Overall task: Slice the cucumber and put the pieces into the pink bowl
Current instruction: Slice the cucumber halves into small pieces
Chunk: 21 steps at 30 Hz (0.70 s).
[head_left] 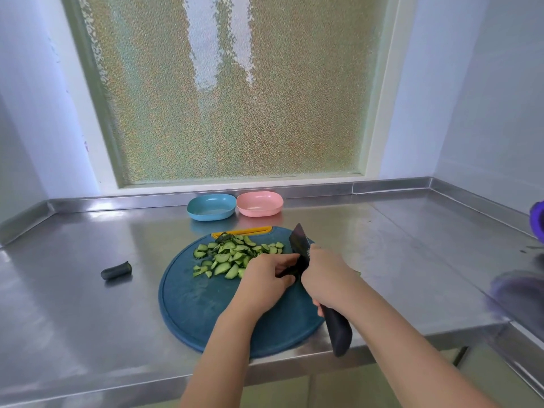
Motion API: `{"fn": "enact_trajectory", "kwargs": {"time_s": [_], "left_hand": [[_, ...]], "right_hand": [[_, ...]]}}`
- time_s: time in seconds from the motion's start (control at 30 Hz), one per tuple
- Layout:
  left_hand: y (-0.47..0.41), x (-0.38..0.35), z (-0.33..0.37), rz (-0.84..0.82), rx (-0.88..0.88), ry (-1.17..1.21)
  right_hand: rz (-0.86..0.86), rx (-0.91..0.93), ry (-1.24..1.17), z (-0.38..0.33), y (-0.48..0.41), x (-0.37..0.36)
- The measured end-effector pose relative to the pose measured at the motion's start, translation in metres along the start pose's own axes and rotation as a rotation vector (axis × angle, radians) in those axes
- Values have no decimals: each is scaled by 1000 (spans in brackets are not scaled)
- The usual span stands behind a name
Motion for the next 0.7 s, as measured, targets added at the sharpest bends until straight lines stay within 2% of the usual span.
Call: {"fn": "enact_trajectory", "kwargs": {"time_s": [0.23, 0.43, 0.7], "left_hand": [[1, 1, 1, 25, 26, 34], [1, 5, 1, 89, 59, 46], [1, 5, 3, 71, 72, 81]], "right_hand": [[41, 9, -22, 6, -11, -19], [21, 27, -231, 17, -5, -19], [49, 54, -312, 22, -1, -13]]}}
Point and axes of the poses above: each hand's wrist, its own y-axis away from the middle knuckle, its own x-axis out of the back of the hand, z = x × y, the point moved 3 cm from there along -y, towards the middle knuckle, and after that the axes turned 10 degrees about -x, right-handed, at the moved point
